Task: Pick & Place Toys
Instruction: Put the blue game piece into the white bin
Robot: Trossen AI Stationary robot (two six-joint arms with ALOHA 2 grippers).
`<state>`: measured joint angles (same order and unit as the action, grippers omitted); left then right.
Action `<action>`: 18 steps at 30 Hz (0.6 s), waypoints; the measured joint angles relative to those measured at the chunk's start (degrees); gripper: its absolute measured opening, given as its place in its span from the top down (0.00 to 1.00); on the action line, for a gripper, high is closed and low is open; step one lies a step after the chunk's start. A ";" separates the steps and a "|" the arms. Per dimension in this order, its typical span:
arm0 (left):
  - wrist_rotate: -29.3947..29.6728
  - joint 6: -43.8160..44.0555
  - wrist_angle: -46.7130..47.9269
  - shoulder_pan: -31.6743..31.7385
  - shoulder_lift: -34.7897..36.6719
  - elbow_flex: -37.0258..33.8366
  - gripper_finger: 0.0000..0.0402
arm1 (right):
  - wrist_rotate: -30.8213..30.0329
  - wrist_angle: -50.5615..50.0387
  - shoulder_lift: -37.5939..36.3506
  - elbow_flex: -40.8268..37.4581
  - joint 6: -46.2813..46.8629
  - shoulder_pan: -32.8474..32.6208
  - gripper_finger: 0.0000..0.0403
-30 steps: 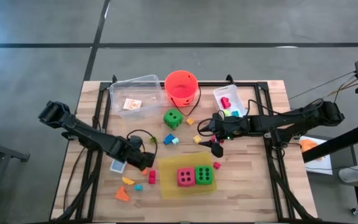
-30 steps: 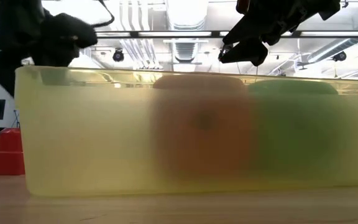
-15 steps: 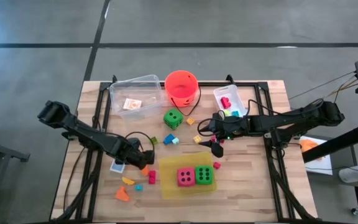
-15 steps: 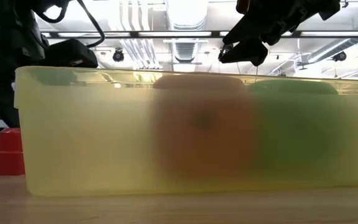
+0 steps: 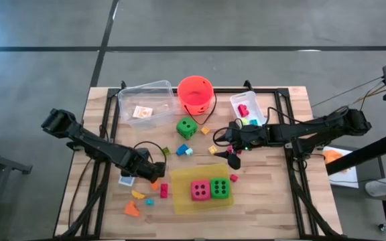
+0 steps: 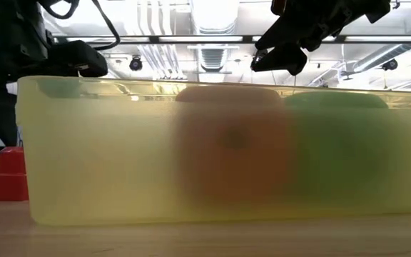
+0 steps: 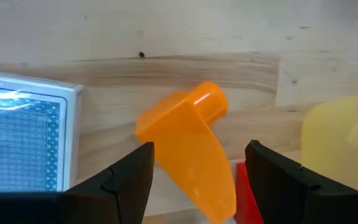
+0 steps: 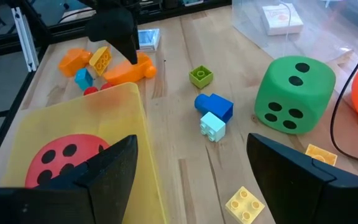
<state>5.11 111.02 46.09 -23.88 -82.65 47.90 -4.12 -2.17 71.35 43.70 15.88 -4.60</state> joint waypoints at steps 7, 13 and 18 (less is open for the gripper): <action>-3.85 -0.66 -0.60 -0.31 0.00 0.09 0.40 | 0.00 0.00 0.00 0.00 0.00 0.00 0.26; -8.60 -16.35 -1.71 -3.25 0.00 2.40 0.40 | 0.00 -0.02 0.00 0.00 0.00 0.00 0.26; -7.55 -23.61 -2.64 -8.84 -0.02 5.46 0.40 | 0.00 -0.02 0.00 0.00 0.00 0.00 0.26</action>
<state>-2.45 87.42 43.45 -32.72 -82.67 53.36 -4.12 -2.20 71.35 43.70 15.88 -4.60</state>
